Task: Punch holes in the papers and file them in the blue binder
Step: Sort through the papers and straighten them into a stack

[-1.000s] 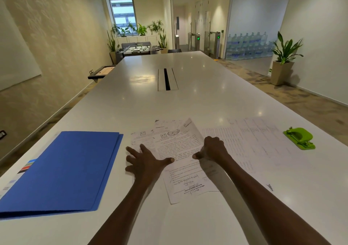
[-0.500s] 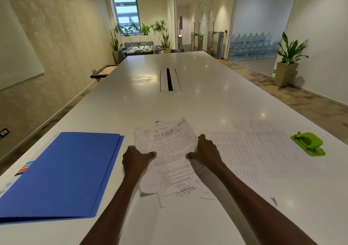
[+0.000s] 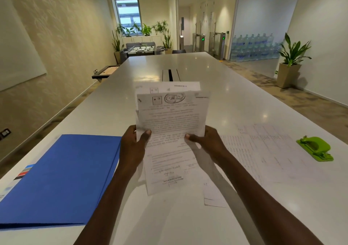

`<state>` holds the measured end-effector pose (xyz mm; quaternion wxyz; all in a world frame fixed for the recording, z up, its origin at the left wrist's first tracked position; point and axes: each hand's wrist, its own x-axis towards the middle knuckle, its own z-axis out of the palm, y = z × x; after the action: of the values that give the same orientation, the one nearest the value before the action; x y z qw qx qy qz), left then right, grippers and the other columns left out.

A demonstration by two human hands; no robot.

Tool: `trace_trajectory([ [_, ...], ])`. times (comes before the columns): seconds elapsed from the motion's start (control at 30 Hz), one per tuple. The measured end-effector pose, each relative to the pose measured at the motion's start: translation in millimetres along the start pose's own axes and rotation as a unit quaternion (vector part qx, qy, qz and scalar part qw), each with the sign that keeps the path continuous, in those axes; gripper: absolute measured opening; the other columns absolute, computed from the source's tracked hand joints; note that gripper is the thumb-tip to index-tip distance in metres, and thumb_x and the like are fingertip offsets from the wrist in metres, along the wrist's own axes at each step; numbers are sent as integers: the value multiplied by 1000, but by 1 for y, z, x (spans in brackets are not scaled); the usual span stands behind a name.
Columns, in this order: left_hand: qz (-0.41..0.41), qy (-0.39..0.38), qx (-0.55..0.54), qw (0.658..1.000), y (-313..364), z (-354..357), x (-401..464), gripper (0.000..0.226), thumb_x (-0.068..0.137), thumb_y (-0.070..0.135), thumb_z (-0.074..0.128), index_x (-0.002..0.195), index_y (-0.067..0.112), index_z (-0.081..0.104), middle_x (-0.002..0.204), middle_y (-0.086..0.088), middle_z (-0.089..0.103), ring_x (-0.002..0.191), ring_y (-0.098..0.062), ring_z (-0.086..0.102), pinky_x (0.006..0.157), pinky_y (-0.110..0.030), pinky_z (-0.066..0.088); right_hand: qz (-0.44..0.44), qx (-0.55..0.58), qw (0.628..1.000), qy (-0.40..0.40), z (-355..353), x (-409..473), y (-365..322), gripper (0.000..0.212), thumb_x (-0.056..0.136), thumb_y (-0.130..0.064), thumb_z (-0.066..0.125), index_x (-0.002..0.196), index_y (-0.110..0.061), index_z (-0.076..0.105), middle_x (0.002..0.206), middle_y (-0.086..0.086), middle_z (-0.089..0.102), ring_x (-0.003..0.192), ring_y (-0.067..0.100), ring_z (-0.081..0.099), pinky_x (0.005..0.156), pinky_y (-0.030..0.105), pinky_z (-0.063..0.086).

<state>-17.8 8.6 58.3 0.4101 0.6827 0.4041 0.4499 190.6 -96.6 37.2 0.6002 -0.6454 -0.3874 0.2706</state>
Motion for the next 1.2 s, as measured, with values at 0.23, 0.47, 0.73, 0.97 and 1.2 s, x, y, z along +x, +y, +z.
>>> trace_trajectory([
  [0.23, 151, 113, -39, 981, 58, 1, -21, 24, 90, 27, 64, 104, 16, 49, 91, 16, 61, 75, 2, 65, 58, -6, 49, -110, 85, 988, 69, -3, -8, -57, 28, 76, -16, 77, 102, -13, 69, 95, -2, 75, 82, 12, 72, 66, 22, 57],
  [0.47, 92, 66, -33, 993, 17, 14, -31, 28, 87, 27, 67, 105, 8, 56, 92, 3, 66, 81, -5, 66, 55, -10, 51, -63, 4, 997, 54, -4, -16, -17, 38, 76, -23, 77, 112, -17, 64, 103, -7, 72, 86, 7, 71, 75, 29, 60],
  [0.73, 119, 86, -46, 988, 20, 21, -35, 28, 89, 22, 66, 111, 7, 57, 98, 2, 65, 86, -3, 64, 59, -9, 53, -79, 11, 992, 94, -1, -22, -26, 31, 80, -20, 74, 110, -15, 67, 100, -5, 72, 83, 10, 71, 68, 26, 60],
  [0.97, 95, 30, -27, 995, -4, 37, -45, 33, 93, 16, 60, 122, 3, 55, 102, -5, 63, 83, -15, 63, 55, -5, 50, -21, -48, 997, 63, 4, -32, 18, 38, 80, -19, 73, 117, -16, 64, 113, 1, 70, 95, 16, 69, 84, 42, 58],
  [1.2, 96, 21, -14, 995, 5, 36, -27, 37, 94, 17, 59, 128, 8, 51, 110, -1, 60, 93, -19, 61, 65, -20, 50, 46, -99, 990, 91, -39, -30, 1, 44, 78, -46, 72, 108, -18, 59, 98, 2, 70, 83, 16, 69, 69, 31, 58],
])
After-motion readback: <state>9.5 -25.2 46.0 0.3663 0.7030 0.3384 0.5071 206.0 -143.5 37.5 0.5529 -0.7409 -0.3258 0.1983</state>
